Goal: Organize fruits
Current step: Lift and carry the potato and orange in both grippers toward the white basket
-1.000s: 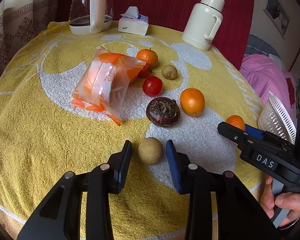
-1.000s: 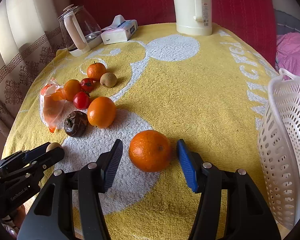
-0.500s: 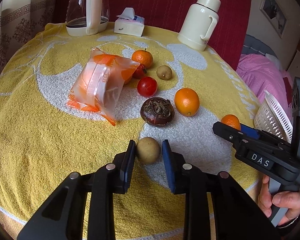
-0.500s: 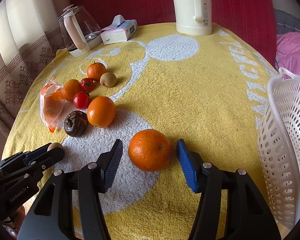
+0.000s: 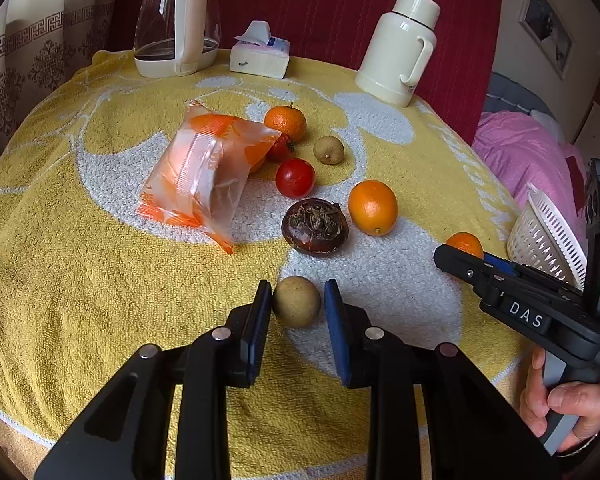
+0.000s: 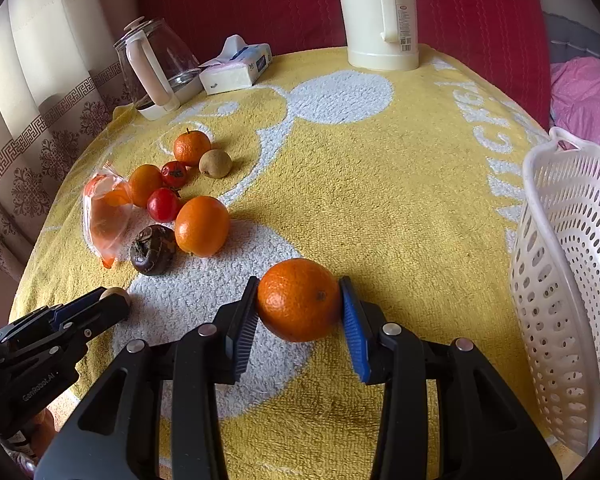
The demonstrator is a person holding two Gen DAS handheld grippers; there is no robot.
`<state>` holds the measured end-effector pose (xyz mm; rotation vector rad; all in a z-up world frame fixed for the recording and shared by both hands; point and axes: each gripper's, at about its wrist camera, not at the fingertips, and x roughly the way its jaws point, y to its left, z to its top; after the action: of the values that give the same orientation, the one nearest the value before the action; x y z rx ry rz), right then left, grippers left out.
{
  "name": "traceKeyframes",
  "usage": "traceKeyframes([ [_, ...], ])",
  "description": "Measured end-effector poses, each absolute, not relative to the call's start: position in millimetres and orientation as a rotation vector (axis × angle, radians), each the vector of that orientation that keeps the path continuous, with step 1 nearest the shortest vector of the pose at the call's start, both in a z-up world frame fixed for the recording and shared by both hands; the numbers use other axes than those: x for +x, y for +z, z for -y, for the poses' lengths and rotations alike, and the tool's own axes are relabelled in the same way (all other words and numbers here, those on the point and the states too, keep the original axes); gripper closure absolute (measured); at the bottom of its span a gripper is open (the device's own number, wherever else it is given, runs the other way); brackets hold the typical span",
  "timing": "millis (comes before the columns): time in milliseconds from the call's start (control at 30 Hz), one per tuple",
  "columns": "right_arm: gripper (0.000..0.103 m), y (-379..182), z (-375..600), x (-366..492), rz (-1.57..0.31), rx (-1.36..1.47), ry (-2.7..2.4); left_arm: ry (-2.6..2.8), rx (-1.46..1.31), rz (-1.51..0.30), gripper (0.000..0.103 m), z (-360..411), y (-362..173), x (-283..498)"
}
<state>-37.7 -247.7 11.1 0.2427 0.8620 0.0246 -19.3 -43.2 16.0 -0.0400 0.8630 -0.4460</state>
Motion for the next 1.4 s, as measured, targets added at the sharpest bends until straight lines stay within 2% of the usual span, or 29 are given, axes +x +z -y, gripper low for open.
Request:
traceKeyframes([
  [867,0.063,41.1,249.5,-65.4,-0.743,0.263,0.085,-0.457,-0.021,-0.823,0.075,54.0,30.3,-29.9],
  [1400,0.063,43.5,252.2,-73.2,-0.720,0.272,0.096,-0.397,-0.020,-0.881,0.075,50.4,12.3,-18.2],
])
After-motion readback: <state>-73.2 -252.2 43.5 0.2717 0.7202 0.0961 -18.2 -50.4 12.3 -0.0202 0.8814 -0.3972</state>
